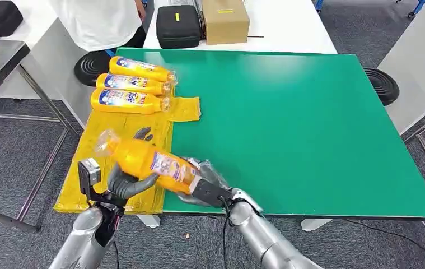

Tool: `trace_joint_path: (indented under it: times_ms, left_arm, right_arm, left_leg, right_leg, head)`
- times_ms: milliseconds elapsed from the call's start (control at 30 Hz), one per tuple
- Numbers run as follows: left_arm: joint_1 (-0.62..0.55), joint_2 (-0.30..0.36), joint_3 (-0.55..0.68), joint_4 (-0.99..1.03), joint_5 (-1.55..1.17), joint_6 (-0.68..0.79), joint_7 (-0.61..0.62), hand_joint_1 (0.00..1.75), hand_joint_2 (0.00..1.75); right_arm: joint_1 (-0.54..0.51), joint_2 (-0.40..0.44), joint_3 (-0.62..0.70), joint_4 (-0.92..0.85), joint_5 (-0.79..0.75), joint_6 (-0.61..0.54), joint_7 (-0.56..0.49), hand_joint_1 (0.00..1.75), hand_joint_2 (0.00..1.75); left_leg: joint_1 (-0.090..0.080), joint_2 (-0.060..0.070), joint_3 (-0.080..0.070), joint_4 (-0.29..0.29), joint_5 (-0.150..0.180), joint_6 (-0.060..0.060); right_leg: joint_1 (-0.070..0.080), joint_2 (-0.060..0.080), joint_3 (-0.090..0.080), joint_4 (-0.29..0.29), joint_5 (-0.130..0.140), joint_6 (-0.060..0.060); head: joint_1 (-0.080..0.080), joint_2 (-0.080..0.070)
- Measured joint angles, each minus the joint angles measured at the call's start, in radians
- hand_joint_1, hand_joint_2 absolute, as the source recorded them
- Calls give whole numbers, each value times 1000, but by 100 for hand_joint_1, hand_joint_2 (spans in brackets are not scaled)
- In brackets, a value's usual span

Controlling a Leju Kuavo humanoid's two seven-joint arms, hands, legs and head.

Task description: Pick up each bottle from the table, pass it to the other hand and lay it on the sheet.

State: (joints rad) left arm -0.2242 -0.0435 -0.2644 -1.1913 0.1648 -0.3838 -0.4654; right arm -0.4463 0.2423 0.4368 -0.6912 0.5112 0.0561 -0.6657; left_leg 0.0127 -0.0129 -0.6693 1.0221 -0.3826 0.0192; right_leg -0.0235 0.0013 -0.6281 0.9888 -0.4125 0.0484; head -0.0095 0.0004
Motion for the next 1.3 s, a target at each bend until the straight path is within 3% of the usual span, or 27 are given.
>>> trace_joint_path:
  times_ms: [367, 1300]
  left_arm:
    - [12, 0, -2, -6, 108, -194, -3, 0, 175]
    - [15, 0, -8, -11, 107, -200, -2, 0, 175]
  right_arm:
    - [-34, 4, 22, 66, -11, 0, -14, 175, 175]
    - [-48, 10, 27, 101, -11, 0, -14, 175, 175]
  left_leg:
    - [0, 0, 0, 0, 0, 0]
    - [0, 0, 0, 0, 0, 0]
  right_leg:
    - [0, 0, 0, 0, 0, 0]
    - [0, 0, 0, 0, 0, 0]
  head:
    - [0, 0]
    - [0, 0]
